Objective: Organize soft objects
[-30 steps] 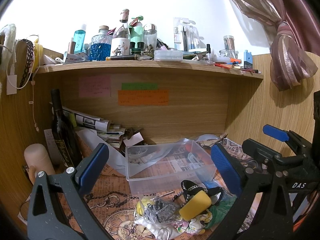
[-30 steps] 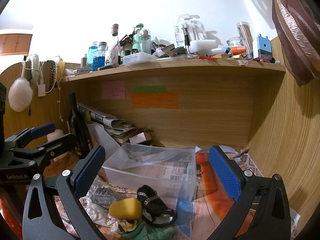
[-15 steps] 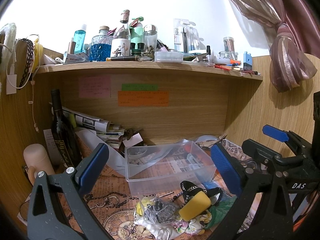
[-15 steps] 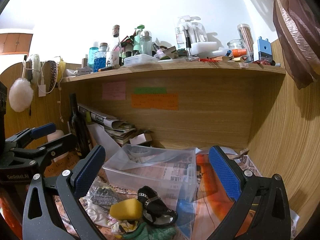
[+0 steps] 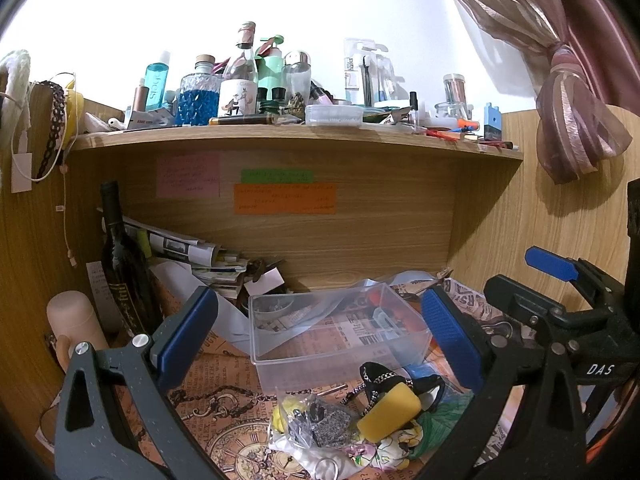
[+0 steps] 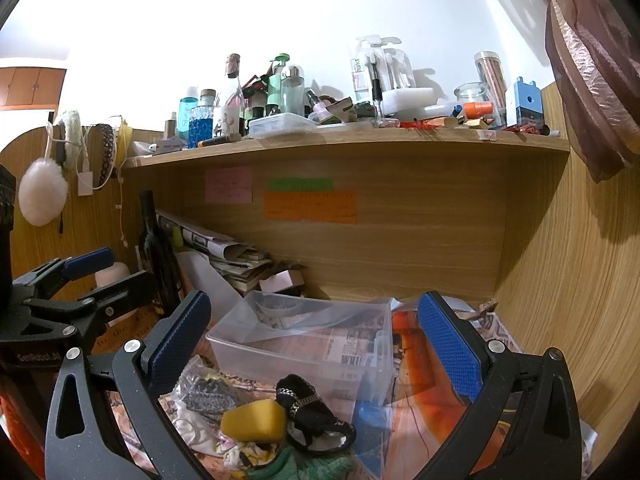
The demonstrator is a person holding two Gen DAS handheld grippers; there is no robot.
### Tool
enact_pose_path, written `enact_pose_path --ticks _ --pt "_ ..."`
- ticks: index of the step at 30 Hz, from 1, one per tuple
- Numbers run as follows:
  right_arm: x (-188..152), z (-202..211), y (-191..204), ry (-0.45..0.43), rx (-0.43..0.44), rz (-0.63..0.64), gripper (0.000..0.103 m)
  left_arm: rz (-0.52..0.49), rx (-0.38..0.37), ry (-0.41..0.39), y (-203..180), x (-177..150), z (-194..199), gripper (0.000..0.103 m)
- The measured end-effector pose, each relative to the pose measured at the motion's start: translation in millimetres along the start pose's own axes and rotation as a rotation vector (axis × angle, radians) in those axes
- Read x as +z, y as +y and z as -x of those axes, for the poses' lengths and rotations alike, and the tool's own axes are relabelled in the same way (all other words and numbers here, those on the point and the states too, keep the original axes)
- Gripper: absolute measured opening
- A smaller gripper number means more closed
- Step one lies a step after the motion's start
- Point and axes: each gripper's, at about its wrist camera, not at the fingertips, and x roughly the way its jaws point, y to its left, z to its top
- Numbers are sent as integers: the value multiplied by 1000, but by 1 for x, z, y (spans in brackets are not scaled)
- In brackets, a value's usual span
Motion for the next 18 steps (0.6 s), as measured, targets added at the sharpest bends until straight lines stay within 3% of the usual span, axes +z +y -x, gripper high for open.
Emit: enact_pose_path --ticks 18 --pt "-1 0 0 -1 0 1 103 -1 1 -1 0 -1 0 103"
